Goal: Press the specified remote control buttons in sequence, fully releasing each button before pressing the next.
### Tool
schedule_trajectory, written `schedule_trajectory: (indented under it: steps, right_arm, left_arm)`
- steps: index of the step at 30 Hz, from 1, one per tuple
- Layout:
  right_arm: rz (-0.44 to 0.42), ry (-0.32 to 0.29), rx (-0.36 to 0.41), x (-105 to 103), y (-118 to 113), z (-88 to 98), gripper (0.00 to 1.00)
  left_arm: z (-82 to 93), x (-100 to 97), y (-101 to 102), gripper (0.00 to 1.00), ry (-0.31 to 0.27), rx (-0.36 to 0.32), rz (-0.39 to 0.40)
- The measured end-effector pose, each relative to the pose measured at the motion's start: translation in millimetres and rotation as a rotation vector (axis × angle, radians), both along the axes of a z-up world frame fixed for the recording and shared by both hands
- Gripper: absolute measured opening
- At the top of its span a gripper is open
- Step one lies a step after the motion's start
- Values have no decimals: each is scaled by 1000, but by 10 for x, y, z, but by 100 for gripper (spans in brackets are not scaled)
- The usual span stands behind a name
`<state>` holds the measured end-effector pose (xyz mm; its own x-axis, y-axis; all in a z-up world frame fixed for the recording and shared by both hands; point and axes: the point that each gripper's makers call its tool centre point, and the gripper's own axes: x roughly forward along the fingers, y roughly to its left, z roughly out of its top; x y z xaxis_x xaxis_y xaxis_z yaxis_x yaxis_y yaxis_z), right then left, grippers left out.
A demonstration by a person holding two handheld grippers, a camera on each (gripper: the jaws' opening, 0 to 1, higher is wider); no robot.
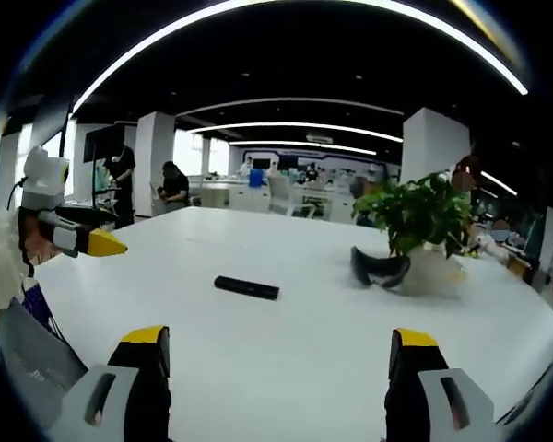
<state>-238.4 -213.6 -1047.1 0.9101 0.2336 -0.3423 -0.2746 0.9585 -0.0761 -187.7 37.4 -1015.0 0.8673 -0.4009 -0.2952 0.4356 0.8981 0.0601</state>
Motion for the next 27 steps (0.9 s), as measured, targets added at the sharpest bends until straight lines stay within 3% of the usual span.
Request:
schedule_trajectory:
  steps: [4, 6, 8, 11, 13, 16, 17, 19, 20, 23, 27]
  right_arm:
    - [3, 7, -20, -2, 8, -17, 99]
    - [-7, -18, -24, -3, -22, 31, 97]
    - [-14, -19, -9, -2, -40, 43, 97]
    - [-26, 0, -11, 8, -59, 11, 97]
    - [-33, -3, -20, 8, -71, 15, 97]
    - [-37, -32, -86, 33, -139, 38, 98]
    - [-59, -13, -99, 45, -195, -11, 98]
    - [-60, 43, -32, 36, -173, -79, 99]
    - [-50, 40, -7, 38, -149, -69, 98]
    - [-66, -4, -35, 46, -202, -1, 97]
    - [-64, 35, -12, 59, -198, -72, 95]
  left_arm:
    - [33, -206, 117, 100, -36, -11, 50]
    - [-21, -306, 182, 100, -25, -34, 84]
    - [-95, -374, 309, 100, -35, -11, 141]
    - [-238, -434, 420, 100, -5, 11, 185]
    - [-348, -473, 465, 100, 46, 33, 198]
    - [-358, -478, 534, 100, -3, 105, 199]
    - [-361, -484, 536, 100, -11, 104, 208]
    - [-308, -471, 548, 100, -69, 99, 238]
    - [-304, -475, 539, 100, -82, 92, 240]
    - [-276, -458, 499, 100, -99, 73, 232]
    - [-196, -469, 464, 100, -126, 16, 234]
